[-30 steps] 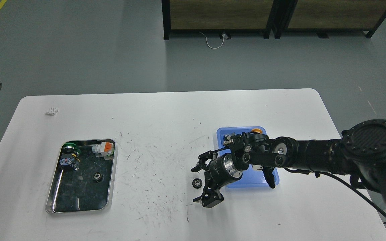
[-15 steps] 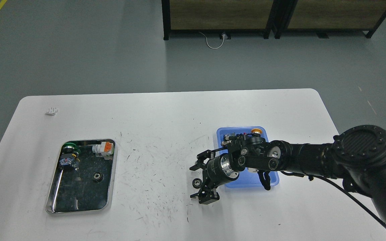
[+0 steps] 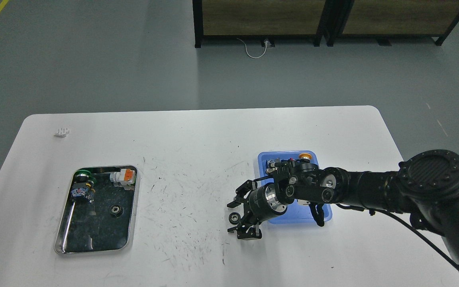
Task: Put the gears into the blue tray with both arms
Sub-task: 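Grasp the black gear on the table with the right gripper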
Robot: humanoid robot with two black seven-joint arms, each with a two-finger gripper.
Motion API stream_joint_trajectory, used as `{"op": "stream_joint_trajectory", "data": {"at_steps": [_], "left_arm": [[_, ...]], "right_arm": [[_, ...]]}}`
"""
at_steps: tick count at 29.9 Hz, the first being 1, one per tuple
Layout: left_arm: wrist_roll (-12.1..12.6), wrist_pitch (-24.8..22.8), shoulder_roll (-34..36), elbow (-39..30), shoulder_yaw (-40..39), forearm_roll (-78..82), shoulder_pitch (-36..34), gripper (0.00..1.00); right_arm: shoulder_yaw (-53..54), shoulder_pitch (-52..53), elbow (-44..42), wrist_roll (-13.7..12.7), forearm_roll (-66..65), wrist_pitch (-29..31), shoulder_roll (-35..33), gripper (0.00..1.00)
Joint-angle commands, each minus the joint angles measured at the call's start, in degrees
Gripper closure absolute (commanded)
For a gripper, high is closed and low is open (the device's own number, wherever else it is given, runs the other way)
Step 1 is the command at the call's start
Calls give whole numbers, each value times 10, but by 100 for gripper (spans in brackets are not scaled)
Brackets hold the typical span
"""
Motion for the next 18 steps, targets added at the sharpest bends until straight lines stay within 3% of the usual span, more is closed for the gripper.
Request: {"op": "stream_joint_trajectory", "data": {"at_steps": [1,18], "left_arm": [[0,0,1,0,0,0,0,2],[0,1,1,1,1,0,1,2]], "right_arm": [[0,0,0,0,0,2,-2,41],[12,4,0,-4,0,31,-17,82]]}}
